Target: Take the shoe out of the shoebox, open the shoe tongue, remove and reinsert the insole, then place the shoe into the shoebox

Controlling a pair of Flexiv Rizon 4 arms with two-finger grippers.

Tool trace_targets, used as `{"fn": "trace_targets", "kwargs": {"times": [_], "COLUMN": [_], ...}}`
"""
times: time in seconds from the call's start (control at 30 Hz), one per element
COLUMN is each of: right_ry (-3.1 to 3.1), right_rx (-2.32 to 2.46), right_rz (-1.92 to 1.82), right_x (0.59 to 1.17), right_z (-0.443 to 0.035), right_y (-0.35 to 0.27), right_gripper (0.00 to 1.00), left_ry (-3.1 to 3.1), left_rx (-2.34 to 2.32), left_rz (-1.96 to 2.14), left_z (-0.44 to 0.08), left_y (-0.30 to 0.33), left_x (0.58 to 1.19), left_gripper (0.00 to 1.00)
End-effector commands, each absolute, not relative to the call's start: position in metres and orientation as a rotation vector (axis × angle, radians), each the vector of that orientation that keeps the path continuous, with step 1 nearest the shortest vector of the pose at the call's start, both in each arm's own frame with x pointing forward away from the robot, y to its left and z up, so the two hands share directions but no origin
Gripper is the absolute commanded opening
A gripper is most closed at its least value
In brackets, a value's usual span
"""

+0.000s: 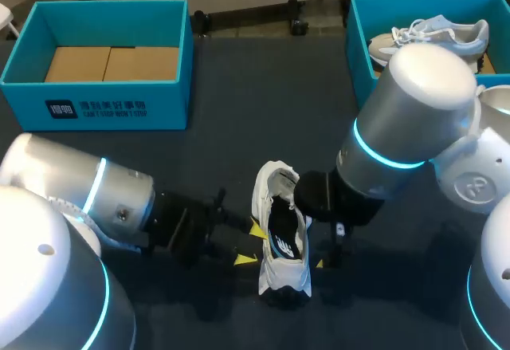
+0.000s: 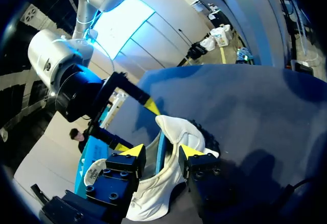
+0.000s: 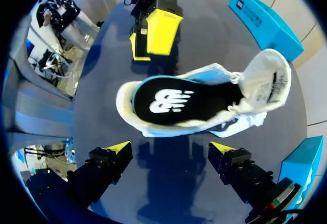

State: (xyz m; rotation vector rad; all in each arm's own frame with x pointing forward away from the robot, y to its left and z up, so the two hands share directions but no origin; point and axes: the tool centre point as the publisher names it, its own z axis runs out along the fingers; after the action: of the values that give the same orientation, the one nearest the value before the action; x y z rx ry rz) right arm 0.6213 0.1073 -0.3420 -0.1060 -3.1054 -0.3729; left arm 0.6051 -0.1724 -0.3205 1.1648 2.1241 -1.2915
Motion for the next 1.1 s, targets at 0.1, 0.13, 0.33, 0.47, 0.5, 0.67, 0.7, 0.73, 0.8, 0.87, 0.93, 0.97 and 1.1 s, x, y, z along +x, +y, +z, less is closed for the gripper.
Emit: {"fn": "trace_targets", "kwargs": {"times": [0.1,0.13,0.33,0.47,0.5,0.67,0.7,0.73,0.8,0.87,0.93,0.97,1.1], "right_ry": [-3.093,-3.093,-3.092,-3.099,-3.099,-3.099,-3.099,-3.099,-3.099,-3.099,-3.099,-3.099,-3.099], "right_rx": [-0.116,-0.119,-0.086,-0.087,-0.087,-0.087,-0.087,-0.087,-0.087,-0.087,-0.087,-0.087,-0.087], "right_rz": [-0.406,-0.383,-0.349,-0.332,-0.332,-0.332,-0.332,-0.332,-0.332,-0.332,-0.332,-0.332,-0.332], "right_x": [0.625,0.625,0.63,0.629,0.629,0.629,0.629,0.629,0.629,0.629,0.629,0.629,0.629], "right_z": [-0.314,-0.312,-0.297,-0.285,-0.285,-0.285,-0.285,-0.285,-0.285,-0.285,-0.285,-0.285,-0.285], "right_y": [0.049,0.044,0.009,-0.008,-0.008,-0.008,-0.008,-0.008,-0.008,-0.008,-0.008,-0.008,-0.008], "right_gripper": [1.0,1.0,1.0,1.0,1.0,1.0,1.0,1.0,1.0,1.0,1.0,1.0,1.0], "left_ry": [2.243,2.252,2.312,2.375,2.397,2.477,2.496,2.522,2.537,2.537,2.537,2.537,2.537], "left_rx": [1.331,1.347,1.456,1.527,1.557,1.699,1.724,1.779,1.826,1.826,1.826,1.826,1.826], "left_rz": [-1.189,-1.179,-1.093,-1.036,-1.009,-0.992,-0.994,-0.995,-0.98,-0.98,-0.98,-0.98,-0.98], "left_z": [-0.291,-0.288,-0.273,-0.268,-0.267,-0.264,-0.263,-0.263,-0.26,-0.26,-0.26,-0.26,-0.26], "left_y": [-0.147,-0.145,-0.142,-0.142,-0.141,-0.136,-0.135,-0.132,-0.129,-0.129,-0.129,-0.129,-0.129], "left_x": [0.608,0.609,0.617,0.624,0.626,0.633,0.634,0.635,0.636,0.636,0.636,0.636,0.636], "left_gripper": [0.35,0.33,0.31,0.29,0.28,0.17,0.0,0.0,0.0,0.0,0.0,0.0,0.0]}}
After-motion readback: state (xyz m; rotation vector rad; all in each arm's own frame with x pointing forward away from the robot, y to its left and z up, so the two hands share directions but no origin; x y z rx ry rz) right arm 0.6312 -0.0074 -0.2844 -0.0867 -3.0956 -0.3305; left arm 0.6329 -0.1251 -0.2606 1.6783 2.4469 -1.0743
